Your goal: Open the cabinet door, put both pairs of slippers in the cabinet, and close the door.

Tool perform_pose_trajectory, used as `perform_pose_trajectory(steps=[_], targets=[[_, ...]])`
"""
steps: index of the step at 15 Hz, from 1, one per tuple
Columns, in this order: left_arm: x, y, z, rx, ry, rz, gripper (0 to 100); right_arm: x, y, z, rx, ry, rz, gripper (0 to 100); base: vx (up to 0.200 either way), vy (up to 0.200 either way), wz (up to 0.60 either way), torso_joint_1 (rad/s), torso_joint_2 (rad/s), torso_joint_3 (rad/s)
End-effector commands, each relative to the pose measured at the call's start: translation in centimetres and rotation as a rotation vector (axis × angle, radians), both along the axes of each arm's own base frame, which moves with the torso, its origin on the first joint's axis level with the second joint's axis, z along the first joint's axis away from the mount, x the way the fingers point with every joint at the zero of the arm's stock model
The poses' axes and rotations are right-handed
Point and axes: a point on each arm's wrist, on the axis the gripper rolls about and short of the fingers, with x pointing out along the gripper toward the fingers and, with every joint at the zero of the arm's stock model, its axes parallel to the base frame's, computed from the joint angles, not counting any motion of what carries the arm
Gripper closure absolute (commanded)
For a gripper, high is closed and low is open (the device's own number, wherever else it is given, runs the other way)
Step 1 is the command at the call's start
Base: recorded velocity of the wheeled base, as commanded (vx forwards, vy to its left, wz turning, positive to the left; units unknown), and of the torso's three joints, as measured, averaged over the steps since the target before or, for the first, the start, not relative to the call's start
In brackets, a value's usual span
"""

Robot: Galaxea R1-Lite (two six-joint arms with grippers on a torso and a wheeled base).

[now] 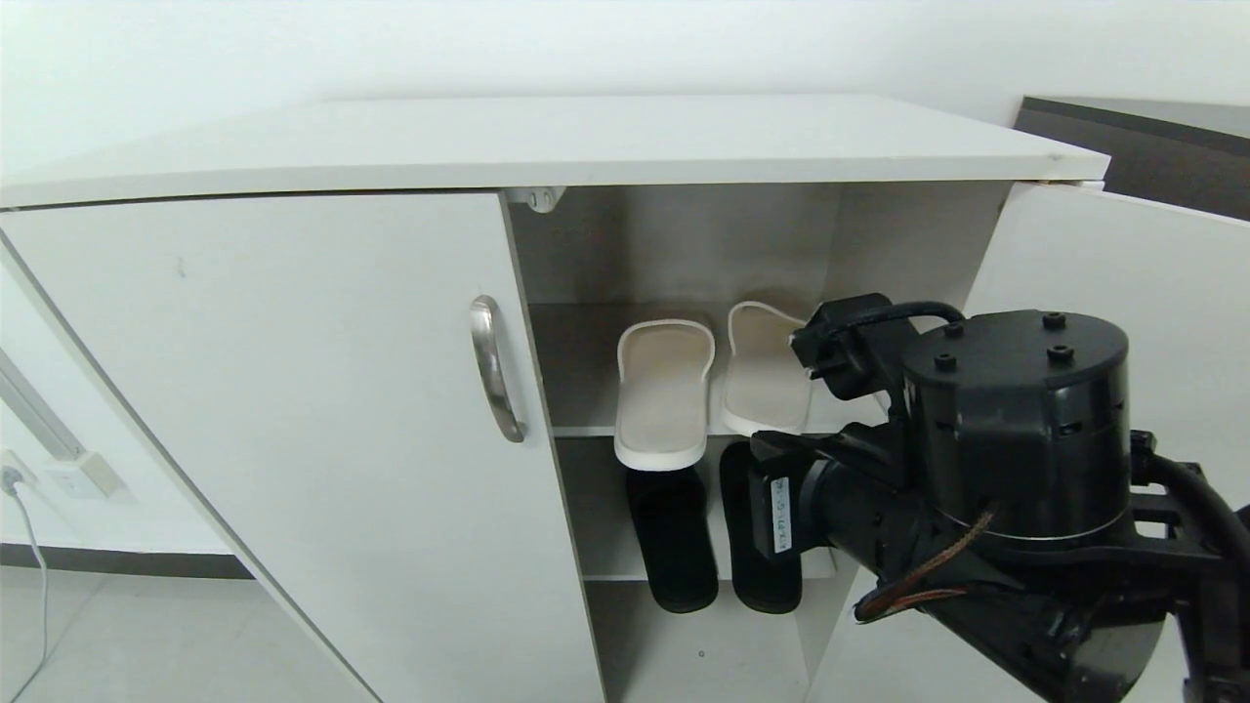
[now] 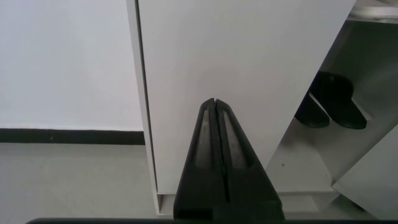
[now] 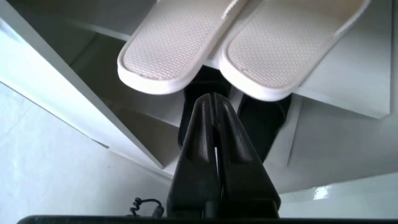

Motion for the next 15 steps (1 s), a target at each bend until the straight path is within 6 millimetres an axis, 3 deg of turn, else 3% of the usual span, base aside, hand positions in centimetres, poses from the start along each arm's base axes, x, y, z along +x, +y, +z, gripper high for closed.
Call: perform_pose_trajectory(steps=[1,5,15], targets=[[0.0,0.0,0.0,0.000,0.001,0.000,100,-0.1,-0.1,0.1,0.001,-0.002,0.002,100,0.000,0.000,0.00,0.000,0.00,0.000],[0.0,0.0,0.0,0.001,0.001,0.000,100,-0.4,0.2,-0.2,-0.005,0.004,0.014,100,0.000,0.000,0.00,0.000,0.00,0.000],[0.0,0.0,0.0,0.001,0.001,0.000,100,-0.4,0.6,-1.0,-0.032,0.018,0.021,100,-0.200,0.000,0.00,0.003,0.00,0.003]])
